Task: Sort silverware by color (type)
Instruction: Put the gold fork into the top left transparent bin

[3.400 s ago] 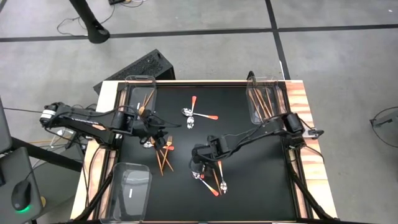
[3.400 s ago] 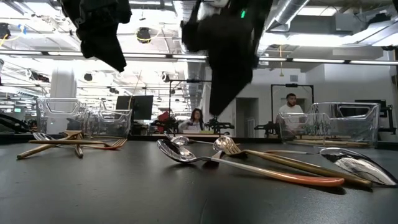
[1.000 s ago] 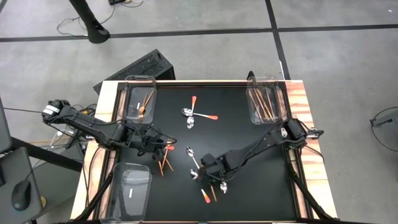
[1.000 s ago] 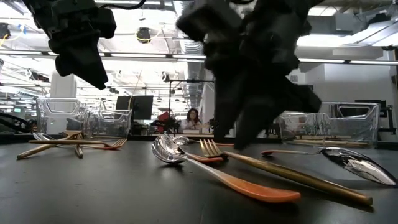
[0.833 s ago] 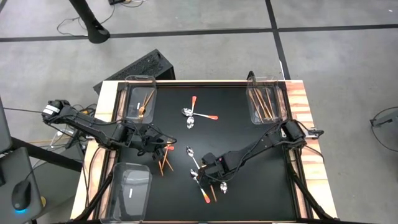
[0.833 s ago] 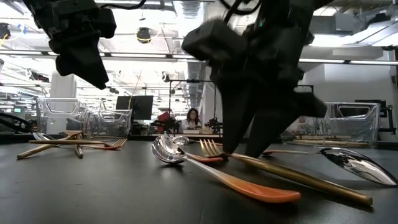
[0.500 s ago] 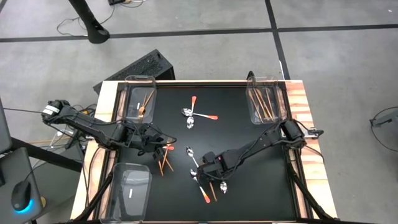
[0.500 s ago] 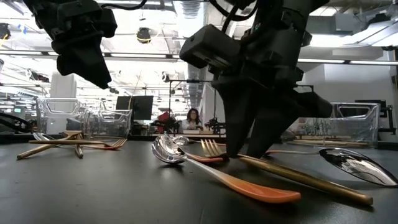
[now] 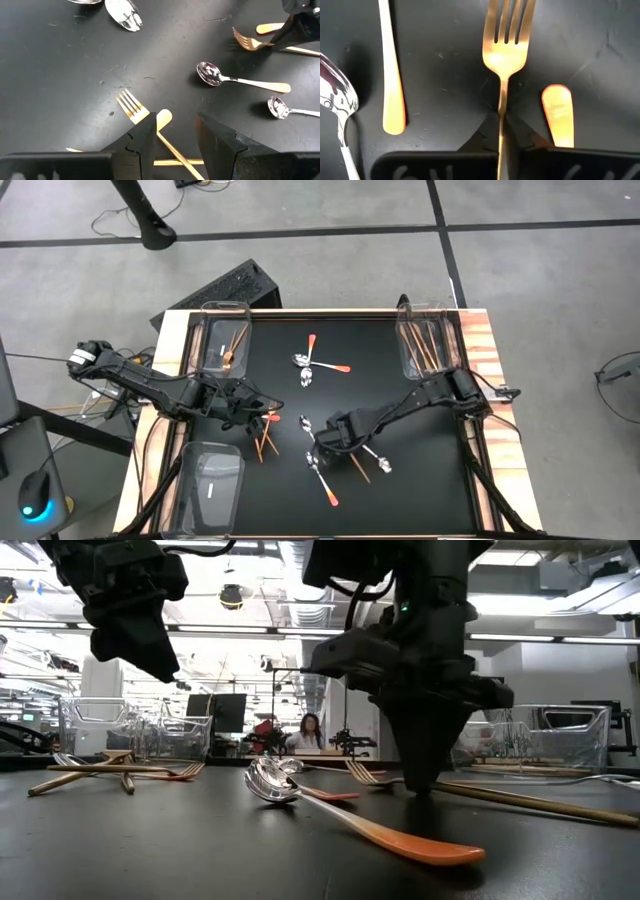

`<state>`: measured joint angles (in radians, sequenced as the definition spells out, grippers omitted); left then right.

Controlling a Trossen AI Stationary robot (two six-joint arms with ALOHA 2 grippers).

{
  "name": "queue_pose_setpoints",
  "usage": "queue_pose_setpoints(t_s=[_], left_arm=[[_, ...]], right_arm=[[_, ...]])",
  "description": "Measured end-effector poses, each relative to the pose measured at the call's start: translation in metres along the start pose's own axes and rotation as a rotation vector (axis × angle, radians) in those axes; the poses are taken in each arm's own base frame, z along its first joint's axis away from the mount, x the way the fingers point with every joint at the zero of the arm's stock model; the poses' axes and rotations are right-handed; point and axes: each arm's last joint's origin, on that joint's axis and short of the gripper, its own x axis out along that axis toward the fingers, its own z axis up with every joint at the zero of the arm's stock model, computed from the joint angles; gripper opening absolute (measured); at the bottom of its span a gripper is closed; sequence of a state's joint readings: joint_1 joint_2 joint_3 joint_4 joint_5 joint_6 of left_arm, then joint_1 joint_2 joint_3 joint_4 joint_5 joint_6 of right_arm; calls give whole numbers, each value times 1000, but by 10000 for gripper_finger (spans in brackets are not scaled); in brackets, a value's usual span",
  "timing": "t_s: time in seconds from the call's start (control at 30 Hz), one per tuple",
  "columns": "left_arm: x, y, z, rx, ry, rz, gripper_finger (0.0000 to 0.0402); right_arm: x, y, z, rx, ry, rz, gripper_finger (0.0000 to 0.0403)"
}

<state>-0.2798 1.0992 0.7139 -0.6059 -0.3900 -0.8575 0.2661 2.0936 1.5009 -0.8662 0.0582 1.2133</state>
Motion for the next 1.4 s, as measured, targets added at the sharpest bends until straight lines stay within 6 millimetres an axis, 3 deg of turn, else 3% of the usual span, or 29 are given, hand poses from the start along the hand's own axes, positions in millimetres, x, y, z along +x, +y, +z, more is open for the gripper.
queue_pose_setpoints(t_s=[0.13, 0.27, 0.53, 0.73, 0.87, 1.0, 1.2, 1.4], left_arm=[[0, 0, 0, 0, 1, -1, 120], [0, -1, 0, -2, 11, -16, 120], [-2, -13, 14, 30, -121, -146, 120], [-4, -20, 34, 102, -296, -231, 122], [-3, -16, 45, 102, -357, -217, 146], [-3, -11, 57, 88, -430, -210, 184], [-4, -1, 79, 61, -565, -196, 218], [-7, 10, 98, -12, -673, -229, 202]], right_arm=[[2, -1, 6, -32, 30, 20, 10], [-9, 1, 9, -52, -8, 73, 9], [-75, -2, 40, -3, -296, 301, 9], [-125, -22, 71, -42, -517, 401, 8], [-144, -37, 95, -101, -618, 445, 8], [-170, -46, 120, -202, -738, 618, 8], [-183, -60, 150, -300, -826, 789, 8], [-185, -73, 164, -404, -838, 830, 8]])
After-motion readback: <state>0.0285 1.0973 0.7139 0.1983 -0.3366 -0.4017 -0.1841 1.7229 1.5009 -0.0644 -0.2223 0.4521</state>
